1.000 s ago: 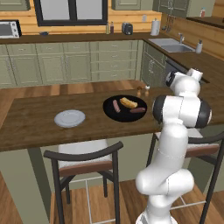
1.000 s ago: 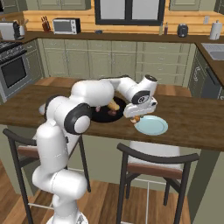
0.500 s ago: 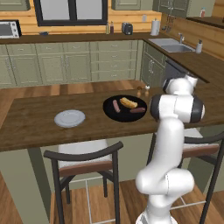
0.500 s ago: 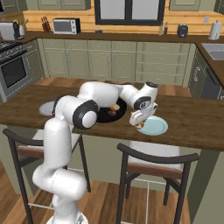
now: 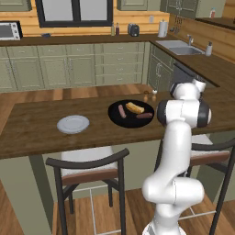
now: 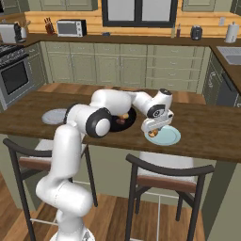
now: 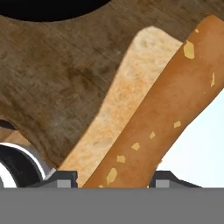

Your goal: Place one bun and one sausage from the bowl on each plate.

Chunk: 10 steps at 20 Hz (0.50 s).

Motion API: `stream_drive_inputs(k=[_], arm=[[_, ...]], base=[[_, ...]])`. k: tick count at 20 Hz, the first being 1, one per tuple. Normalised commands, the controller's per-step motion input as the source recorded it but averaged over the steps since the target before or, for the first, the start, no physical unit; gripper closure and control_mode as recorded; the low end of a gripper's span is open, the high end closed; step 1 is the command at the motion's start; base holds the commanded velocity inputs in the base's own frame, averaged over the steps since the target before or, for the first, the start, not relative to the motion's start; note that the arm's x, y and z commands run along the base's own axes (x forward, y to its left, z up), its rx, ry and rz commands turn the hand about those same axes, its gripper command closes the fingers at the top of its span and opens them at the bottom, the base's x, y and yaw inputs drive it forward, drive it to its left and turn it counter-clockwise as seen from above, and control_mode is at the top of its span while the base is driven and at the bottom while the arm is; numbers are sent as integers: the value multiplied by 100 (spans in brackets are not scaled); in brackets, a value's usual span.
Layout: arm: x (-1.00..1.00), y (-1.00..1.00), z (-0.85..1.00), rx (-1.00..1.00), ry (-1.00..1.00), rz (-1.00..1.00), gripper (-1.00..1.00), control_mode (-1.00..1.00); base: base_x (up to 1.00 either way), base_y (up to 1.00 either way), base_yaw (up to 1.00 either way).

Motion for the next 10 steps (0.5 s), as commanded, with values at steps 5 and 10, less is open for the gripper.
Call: stream_drive_inputs(k=[5,10], arm=[[8,1,-20,0,3,-21,100,-100],[0,0,-38,-4,1,-7,100,-100]], base=[[0,0,0],[0,0,0]])
